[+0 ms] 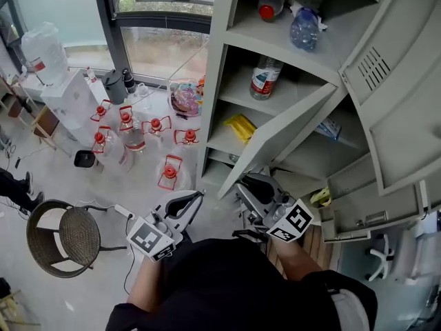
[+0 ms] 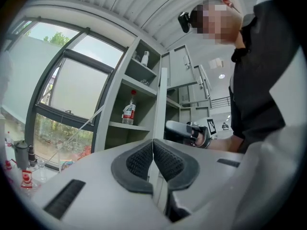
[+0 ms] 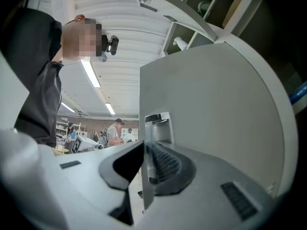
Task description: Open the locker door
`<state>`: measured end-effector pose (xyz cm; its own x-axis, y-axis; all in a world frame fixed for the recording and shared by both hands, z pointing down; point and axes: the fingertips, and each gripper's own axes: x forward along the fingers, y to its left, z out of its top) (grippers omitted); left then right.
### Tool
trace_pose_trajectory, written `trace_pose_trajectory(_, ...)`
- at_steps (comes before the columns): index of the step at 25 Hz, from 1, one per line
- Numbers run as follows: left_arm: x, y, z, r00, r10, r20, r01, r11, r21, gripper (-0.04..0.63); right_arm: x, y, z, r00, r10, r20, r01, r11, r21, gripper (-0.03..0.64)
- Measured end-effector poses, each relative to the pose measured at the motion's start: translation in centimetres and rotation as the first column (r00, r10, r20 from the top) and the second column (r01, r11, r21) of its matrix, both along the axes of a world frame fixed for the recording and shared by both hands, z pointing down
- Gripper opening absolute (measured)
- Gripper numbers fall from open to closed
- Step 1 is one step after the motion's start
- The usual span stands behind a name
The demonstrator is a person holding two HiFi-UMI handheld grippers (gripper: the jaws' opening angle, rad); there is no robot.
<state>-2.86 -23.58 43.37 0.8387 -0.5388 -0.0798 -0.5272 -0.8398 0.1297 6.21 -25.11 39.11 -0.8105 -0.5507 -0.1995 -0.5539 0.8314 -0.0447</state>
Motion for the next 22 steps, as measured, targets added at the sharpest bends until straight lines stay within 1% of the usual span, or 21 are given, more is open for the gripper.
trace_pose_trajectory(4, -0.8, 2.7, -0.1, 0.999, -0.052, 0.01, 0.052, 0.999, -0.005, 0.017, 0.7, 1.3, -0.1, 0.999, -0.048, -0.01, 0.048, 0.999, 0.007, 0.067)
trace_pose_trajectory(8, -1.0, 5.0, -0.1, 0.996, -0.09, 0.014, 0.09, 0.996, -0.007, 0.017, 1.6, 2.3, 0.0, 0.997, -0.075, 0.002, 0.075, 0.997, 0.001, 0.069)
trace_pose_trajectory(11, -1.2, 6.5, -0.5, 0.995, -0.095, 0.022, 0.095, 0.995, -0.006, 0.017, 2.1, 3.2, 0.0, 0.995, -0.097, -0.002, 0.097, 0.995, 0.013, 0.071)
trace_pose_trajectory(17, -1.6, 8.2, -2.3, 0.995, -0.096, 0.007, 0.096, 0.995, 0.0, 0.017, 3.0, 4.4, 0.0, 0.991, -0.132, -0.017, 0.133, 0.991, 0.026, 0.072)
trace_pose_trajectory(20, -1.6, 9.4, -3.8, 0.996, -0.089, -0.015, 0.089, 0.996, 0.017, 0.017, 3.6, 4.8, 0.1, 0.985, -0.171, 0.018, 0.17, 0.985, 0.023, 0.072)
trace_pose_trajectory(22, -1.9, 10.4, -4.1, 0.996, -0.091, -0.015, 0.091, 0.996, 0.022, 0.017, 4.1, 5.1, 0.0, 0.979, -0.196, 0.054, 0.195, 0.981, 0.023, 0.071)
